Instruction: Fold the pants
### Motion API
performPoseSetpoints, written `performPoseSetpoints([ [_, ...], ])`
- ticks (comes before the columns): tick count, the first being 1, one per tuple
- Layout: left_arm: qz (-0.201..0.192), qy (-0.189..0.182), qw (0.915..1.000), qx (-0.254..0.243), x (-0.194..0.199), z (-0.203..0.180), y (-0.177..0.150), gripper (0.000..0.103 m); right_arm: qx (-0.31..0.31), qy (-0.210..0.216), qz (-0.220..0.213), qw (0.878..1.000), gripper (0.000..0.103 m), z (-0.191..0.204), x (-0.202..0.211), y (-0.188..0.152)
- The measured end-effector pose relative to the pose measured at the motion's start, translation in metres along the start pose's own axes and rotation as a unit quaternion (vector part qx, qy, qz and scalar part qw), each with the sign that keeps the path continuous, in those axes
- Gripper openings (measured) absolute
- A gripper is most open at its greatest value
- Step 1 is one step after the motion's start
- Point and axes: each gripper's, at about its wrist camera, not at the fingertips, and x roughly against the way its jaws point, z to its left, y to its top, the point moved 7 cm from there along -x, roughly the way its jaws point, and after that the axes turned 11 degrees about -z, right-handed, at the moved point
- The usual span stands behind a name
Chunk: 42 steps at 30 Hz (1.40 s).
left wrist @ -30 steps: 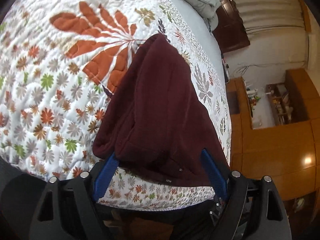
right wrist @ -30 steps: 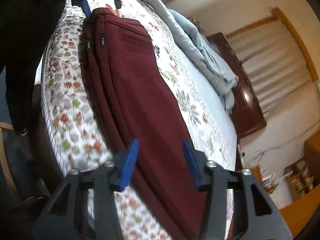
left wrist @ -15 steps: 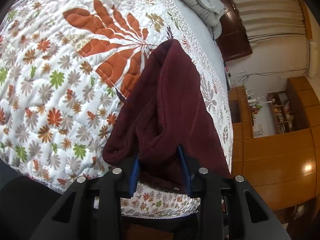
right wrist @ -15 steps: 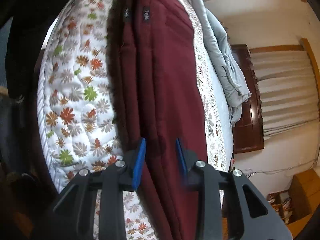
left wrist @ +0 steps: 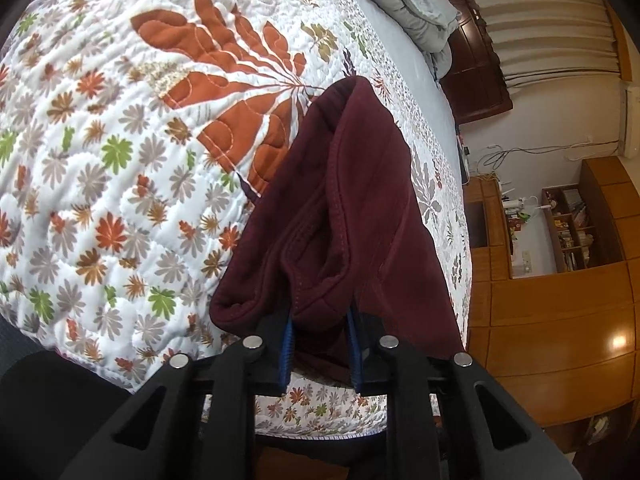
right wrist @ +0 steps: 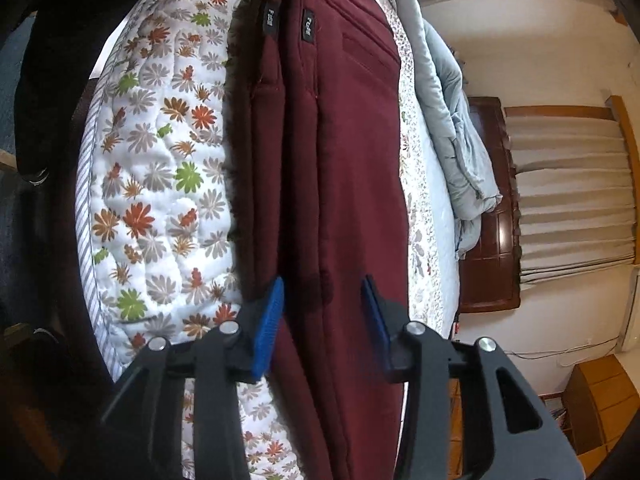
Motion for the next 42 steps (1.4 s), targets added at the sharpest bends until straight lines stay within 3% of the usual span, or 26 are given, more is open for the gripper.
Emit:
performPoseSetpoints([
  [2, 0.001, 0.001, 1.0, 0.001, -0.002, 0.003, 0.002, 0.022, -0.003, 0.005, 0.005, 1.0, 0.032, -0.002, -0.007, -0.002],
  [3, 0.0, 0.001, 1.0, 0.0, -0.003, 0.004, 0.003, 0.022, -0.01, 0.011, 0.008, 1.0, 0.006, -0.003, -0.01, 0.0],
  [12, -0.013, -0.008, 0.9998, 0.009, 0.015, 0.002, -0.003, 0.016, -0.05, 0.017, 0.002, 0.999, 0.006, -0.021, 0.016, 0.008],
  [15, 0.0, 0.014, 0.9998, 0.011, 0.006, 0.012, -0.007, 0.018, -0.037, 0.03, 0.016, 0.999, 0.009, 0.002, -0.004, 0.002],
  [17, -0.007, 0.02, 0.9998, 0.006, 0.005, 0.009, -0.003, 0.028, -0.013, 0.008, 0.006, 1.0, 0.02, 0.003, -0.001, 0.004],
  [19, -0.025, 0.033, 0.9989, -0.02, 0.013, 0.004, 0.002, 0.039, -0.048, -0.004, -0.013, 0.999, 0.051, -0.017, 0.022, 0.001],
  [20, -0.046, 0.037, 0.9975, -0.039, 0.024, -0.001, 0.005, 0.056, -0.063, -0.016, -0.015, 0.998, 0.052, -0.029, 0.033, -0.007],
  [22, -0.098, 0.072, 0.9896, -0.078, 0.047, -0.009, 0.011, 0.073, -0.089, -0.045, -0.004, 0.995, 0.052, -0.056, 0.056, -0.037],
  [24, -0.151, 0.098, 0.9743, -0.135, 0.072, -0.028, 0.012, 0.074, -0.122, -0.067, 0.035, 0.99, 0.052, -0.08, 0.074, -0.093],
  [27, -0.179, 0.093, 0.9595, -0.196, 0.08, -0.063, 0.002, 0.08, -0.139, -0.068, 0.121, 0.98, 0.035, -0.089, 0.08, -0.186],
  [28, -0.178, 0.09, 0.957, -0.21, 0.076, -0.072, -0.002, 0.081, -0.134, -0.054, 0.147, 0.979, 0.033, -0.084, 0.078, -0.215],
  [31, -0.144, 0.069, 0.9516, -0.262, 0.041, -0.108, -0.019, 0.081, -0.119, -0.026, 0.162, 0.979, 0.032, -0.069, 0.072, -0.247],
  [34, -0.087, 0.06, 0.9502, -0.293, -0.001, -0.125, -0.041, 0.081, -0.109, -0.002, 0.156, 0.982, 0.032, -0.058, 0.058, -0.254],
  [37, -0.053, 0.07, 0.9489, -0.303, -0.032, -0.126, -0.055, 0.081, -0.094, 0.012, 0.147, 0.985, 0.031, -0.053, 0.046, -0.255],
  [42, -0.005, 0.09, 0.9632, -0.253, -0.059, -0.095, -0.061, 0.081, -0.085, 0.015, 0.153, 0.984, 0.029, -0.058, 0.026, -0.26],
])
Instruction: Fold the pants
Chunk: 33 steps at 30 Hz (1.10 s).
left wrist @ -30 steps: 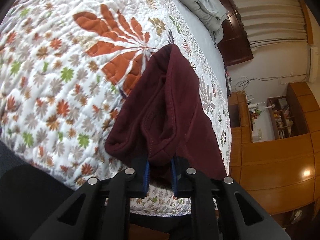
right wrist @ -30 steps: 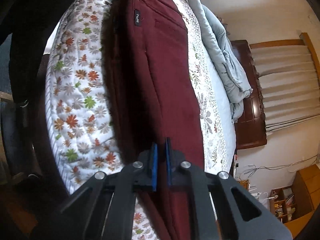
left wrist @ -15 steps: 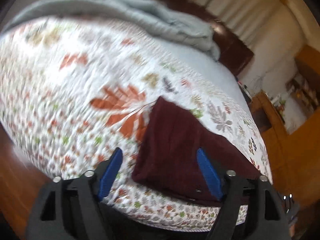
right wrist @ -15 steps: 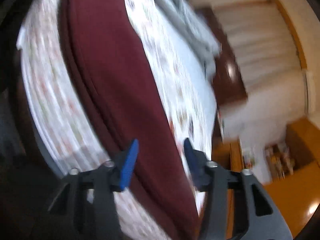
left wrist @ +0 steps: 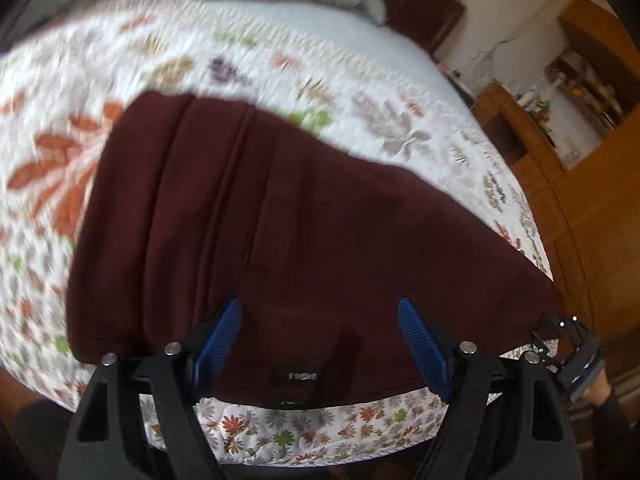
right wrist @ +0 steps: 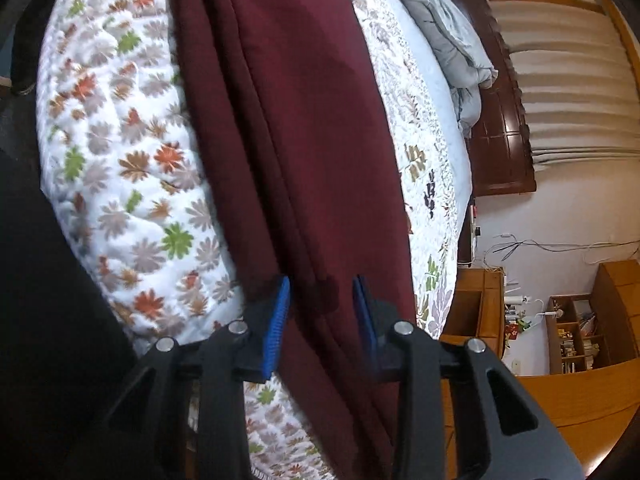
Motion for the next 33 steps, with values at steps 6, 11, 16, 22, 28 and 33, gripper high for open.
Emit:
performPoseSetpoints([
  [6, 0.006, 0.005, 0.9999, -0.009, -0.002, 0.006, -0.003, 0.081, -0.018, 0.02, -0.024, 0.999, 0.007, -0.014, 0.023, 0.003],
  [11, 0.009, 0.012, 0.9998, -0.014, -0.004, 0.004, -0.002, 0.081, -0.025, 0.031, -0.021, 0.999, 0.018, 0.0, 0.028, -0.002],
  [16, 0.02, -0.035, 0.9984, -0.041, 0.005, -0.022, -0.004, 0.081, -0.147, 0.011, -0.013, 0.989, 0.053, -0.025, 0.05, -0.03],
  [22, 0.043, -0.112, 0.9892, -0.084, 0.004, -0.09, -0.021, 0.081, -0.558, 0.113, 0.003, 0.822, 0.053, -0.063, 0.071, -0.108],
  [28, 0.047, -0.088, 0.9236, -0.37, -0.015, -0.196, -0.073, 0.081, -0.218, 0.037, -0.071, 0.973, 0.05, -0.036, 0.087, 0.013],
  [33, 0.06, -0.075, 0.8758, -0.473, -0.034, -0.229, -0.108, 0.081, -0.005, 0.02, -0.112, 0.993, 0.03, 0.011, 0.064, 0.085],
])
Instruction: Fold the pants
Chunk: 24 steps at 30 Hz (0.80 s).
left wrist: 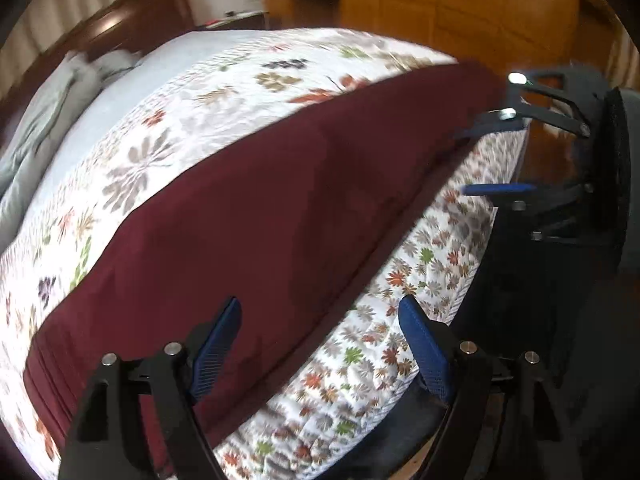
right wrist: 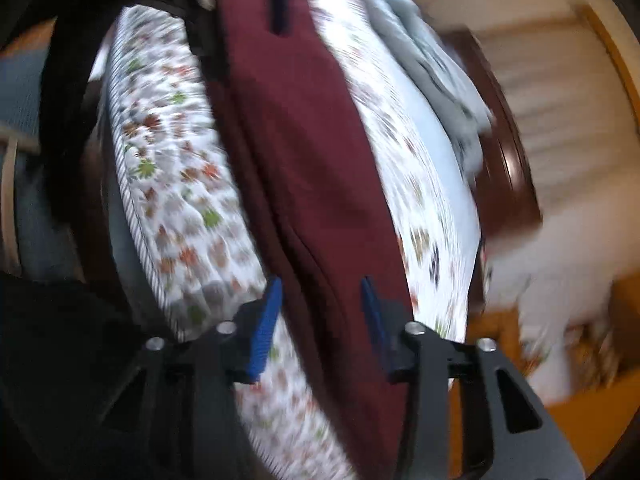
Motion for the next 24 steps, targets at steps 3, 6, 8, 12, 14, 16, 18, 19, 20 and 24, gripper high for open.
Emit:
performPoseSetpoints([
  [3, 0.01, 0.007, 0.9999, 0.003, -0.011, 0.003, -0.002, 0.081, 0.038, 0.002, -0.002, 0.999, 0.025, 0.005, -0.021, 0.009],
  [6, 0.018, 0.006, 0.9994, 0.031, -0.024, 0.013, -0.004, 0.081, 0.048, 0.009, 0.004, 0.999, 0.023, 0.006, -0.032, 0.011],
  [8, 0.023, 0.007, 0.999, 0.038, -0.029, 0.016, -0.008, 0.081, 0.051, 0.014, 0.011, 0.999, 0.023, 0.005, -0.038, 0.009],
  [12, 0.034, 0.006, 0.9986, 0.04, -0.042, 0.016, -0.012, 0.081, 0.068, 0.017, 0.019, 0.997, 0.023, 0.006, -0.053, 0.003],
  [14, 0.031, 0.008, 0.9984, 0.046, -0.043, 0.017, -0.013, 0.081, 0.068, 0.016, 0.023, 0.997, 0.02, 0.007, -0.058, 0.004],
  [16, 0.022, 0.01, 0.9973, 0.069, -0.041, 0.022, -0.011, 0.08, 0.06, 0.025, 0.027, 0.998, 0.007, 0.002, -0.062, 0.003],
  [18, 0.015, -0.003, 0.9947, 0.102, -0.038, 0.025, -0.01, 0.063, 0.06, 0.029, 0.018, 0.998, 0.006, -0.003, -0.062, 0.011],
  [19, 0.014, -0.009, 0.994, 0.108, -0.037, 0.025, -0.009, 0.052, 0.06, 0.03, 0.014, 0.998, 0.006, -0.003, -0.056, 0.012],
  [20, 0.012, -0.011, 0.9943, 0.106, -0.034, 0.022, -0.009, 0.046, 0.059, 0.031, 0.014, 0.998, 0.006, -0.003, -0.051, 0.012],
  [24, 0.021, -0.012, 0.9957, 0.089, -0.036, 0.013, -0.013, 0.041, 0.054, 0.043, 0.03, 0.997, 0.01, 0.01, -0.053, 0.004],
])
